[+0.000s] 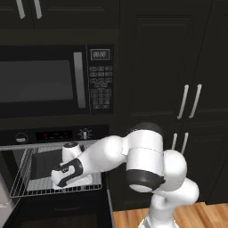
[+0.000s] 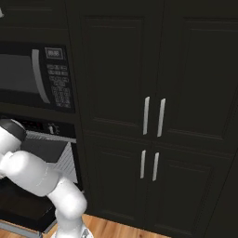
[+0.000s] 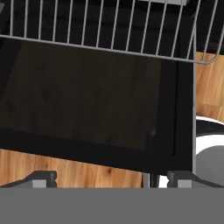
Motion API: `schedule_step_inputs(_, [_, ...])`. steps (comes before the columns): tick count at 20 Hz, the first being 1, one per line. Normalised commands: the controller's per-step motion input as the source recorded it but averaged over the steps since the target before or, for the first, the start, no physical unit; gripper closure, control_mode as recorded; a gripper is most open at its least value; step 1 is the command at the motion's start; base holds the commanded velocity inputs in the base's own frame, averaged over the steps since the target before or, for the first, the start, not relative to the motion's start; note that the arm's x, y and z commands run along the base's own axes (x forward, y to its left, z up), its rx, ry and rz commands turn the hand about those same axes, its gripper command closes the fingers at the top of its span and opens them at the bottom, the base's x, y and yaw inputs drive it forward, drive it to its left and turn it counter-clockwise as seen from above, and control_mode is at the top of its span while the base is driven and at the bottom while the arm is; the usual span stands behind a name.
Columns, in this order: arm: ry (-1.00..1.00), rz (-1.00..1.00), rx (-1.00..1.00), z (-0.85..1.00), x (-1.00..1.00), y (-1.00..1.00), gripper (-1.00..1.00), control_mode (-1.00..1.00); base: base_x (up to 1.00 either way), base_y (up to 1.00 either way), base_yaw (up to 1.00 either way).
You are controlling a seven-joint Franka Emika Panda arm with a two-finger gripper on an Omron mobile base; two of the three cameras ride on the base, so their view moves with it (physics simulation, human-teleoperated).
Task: Take the baked cake out of the oven and place it on the plate for cooling. Then close the oven door.
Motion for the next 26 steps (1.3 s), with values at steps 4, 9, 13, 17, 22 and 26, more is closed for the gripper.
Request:
schedule_step_inputs(4, [0.0, -0.01, 0.0, -0.22, -0.07, 0.05, -1.0, -1.0, 0.0, 0.0, 0.0])
schedule_step_inputs(9, [-0.03, 0.0, 0.0, -0.3, 0.0, 0.04, -1.0, -1.0, 0.0, 0.0, 0.0])
schedule_step_inputs(13, [-0.2, 0.0, 0.0, -0.37, -0.06, 0.13, -1.0, -1.0, 0.0, 0.0, 0.0])
schedule_step_inputs(17, [-0.15, 0.0, 0.0, -0.26, 0.0, 0.12, -1.0, -1.0, 0.0, 0.0, 0.0])
schedule_step_inputs(22, [-0.07, 0.0, 0.0, -0.19, 0.05, 0.07, -1.0, -1.0, 0.0, 0.0, 0.0])
schedule_step_inputs(26, [0.0, 0.0, 0.03, -0.22, 0.14, 0.07, -1.0, -1.0, 0.0, 0.0, 0.0])
